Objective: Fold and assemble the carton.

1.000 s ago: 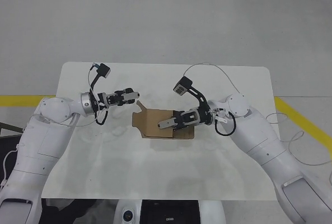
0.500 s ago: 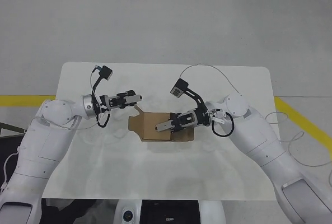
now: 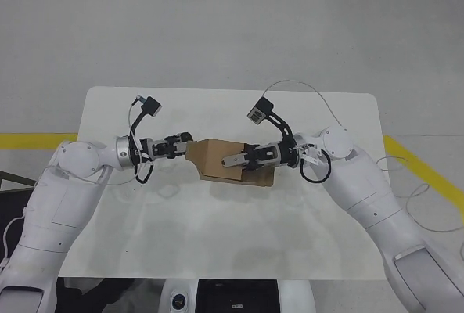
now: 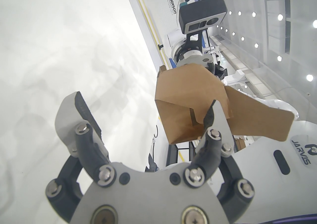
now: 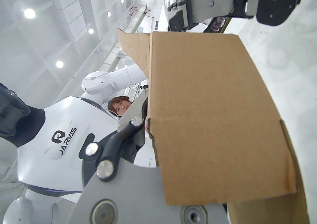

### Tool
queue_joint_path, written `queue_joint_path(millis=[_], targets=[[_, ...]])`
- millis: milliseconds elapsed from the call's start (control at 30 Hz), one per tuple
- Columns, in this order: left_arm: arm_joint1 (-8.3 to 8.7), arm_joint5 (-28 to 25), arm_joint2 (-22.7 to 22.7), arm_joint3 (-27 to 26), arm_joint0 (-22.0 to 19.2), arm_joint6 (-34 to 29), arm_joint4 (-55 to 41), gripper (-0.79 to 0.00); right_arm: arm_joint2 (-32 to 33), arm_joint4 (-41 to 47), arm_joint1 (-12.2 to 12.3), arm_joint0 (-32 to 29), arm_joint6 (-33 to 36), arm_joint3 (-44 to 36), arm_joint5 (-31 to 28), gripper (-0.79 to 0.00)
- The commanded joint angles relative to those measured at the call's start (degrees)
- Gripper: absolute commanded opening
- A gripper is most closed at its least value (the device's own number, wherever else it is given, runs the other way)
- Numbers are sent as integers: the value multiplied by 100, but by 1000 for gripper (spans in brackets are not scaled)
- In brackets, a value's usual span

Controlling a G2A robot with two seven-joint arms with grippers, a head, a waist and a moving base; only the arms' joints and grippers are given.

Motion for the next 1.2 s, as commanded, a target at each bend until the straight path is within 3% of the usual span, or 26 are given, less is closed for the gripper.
queue_joint_path(millis=[0, 800, 1167], targets=[[1, -6, 22, -48, 23, -43, 11, 0, 7, -7, -14, 7, -4, 1, -2, -785], [3, -13, 101, -210, 21, -110, 63, 0, -89, -33, -247, 92, 217, 128, 53, -785], [51, 40, -161, -117, 57, 19, -3, 0, 184, -601, -179, 32, -116, 318, 164, -785]])
